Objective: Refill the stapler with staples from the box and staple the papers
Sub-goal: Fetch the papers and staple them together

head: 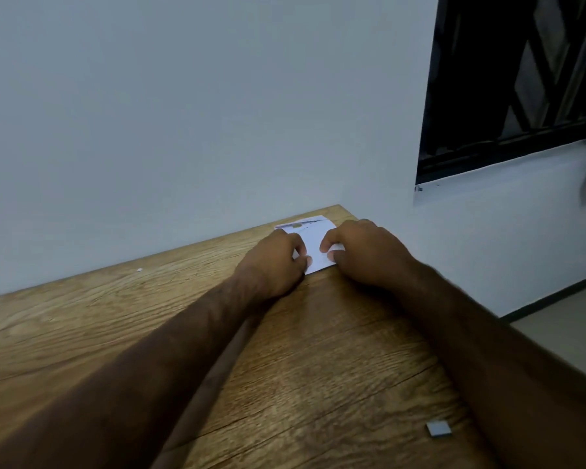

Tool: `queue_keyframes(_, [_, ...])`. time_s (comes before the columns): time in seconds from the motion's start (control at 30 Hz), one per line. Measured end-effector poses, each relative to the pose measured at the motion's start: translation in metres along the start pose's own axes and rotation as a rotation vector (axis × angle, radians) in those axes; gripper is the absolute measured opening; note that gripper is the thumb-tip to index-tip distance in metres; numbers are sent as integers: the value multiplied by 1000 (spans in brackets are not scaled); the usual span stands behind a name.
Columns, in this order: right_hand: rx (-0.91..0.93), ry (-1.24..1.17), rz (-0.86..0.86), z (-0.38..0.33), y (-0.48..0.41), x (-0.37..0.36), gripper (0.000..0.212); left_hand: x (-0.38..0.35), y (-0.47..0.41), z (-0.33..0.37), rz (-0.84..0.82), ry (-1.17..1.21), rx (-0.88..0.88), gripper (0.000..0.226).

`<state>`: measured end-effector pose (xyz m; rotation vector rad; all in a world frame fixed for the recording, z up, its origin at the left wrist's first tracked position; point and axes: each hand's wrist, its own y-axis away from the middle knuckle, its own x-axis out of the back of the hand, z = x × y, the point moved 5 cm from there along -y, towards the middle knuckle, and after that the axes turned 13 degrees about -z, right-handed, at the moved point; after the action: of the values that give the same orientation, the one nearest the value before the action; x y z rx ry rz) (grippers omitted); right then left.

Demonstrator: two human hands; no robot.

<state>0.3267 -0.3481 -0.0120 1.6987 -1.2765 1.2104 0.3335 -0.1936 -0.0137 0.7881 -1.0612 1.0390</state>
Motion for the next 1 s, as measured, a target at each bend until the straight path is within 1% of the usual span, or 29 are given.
queue_keyframes(0.07, [-25, 27, 78, 6, -5, 0, 27, -1, -12, 1, 6, 13, 18, 17])
queue_keyframes(0.13, [-33, 24, 97, 10, -9, -2, 29, -2, -21, 3, 5, 12, 33, 17])
queue_keyframes(0.33, [-42, -11, 43, 20, -21, -10, 39, -1, -39, 3, 24, 4, 65, 22])
queue_keyframes(0.43, [-41, -1, 1, 22, -26, -13, 41, -1, -40, 2, 37, -4, 79, 22])
queue_keyframes(0.57, [-44, 1, -7, 23, -27, -14, 42, 0, -38, 3, 37, -11, 90, 23])
queue_keyframes(0.67, [-43, 10, -21, 22, -28, -15, 44, 1, -35, 2, -12, 9, 85, 28])
queue_keyframes(0.77, [-41, 31, -34, 21, -27, -15, 45, 6, -27, 0, -90, 84, 66, 37])
queue_keyframes(0.83, [-41, 41, -20, 20, -26, -13, 45, 12, -17, -3, -98, 119, 56, 38])
queue_keyframes(0.9, [-34, 43, 18, 19, -23, -8, 45, 16, -5, -6, -100, 110, 49, 38])
queue_keyframes(1.0, [-8, 59, 36, 14, -20, -5, 50, 18, 20, -11, -158, 58, 35, 39])
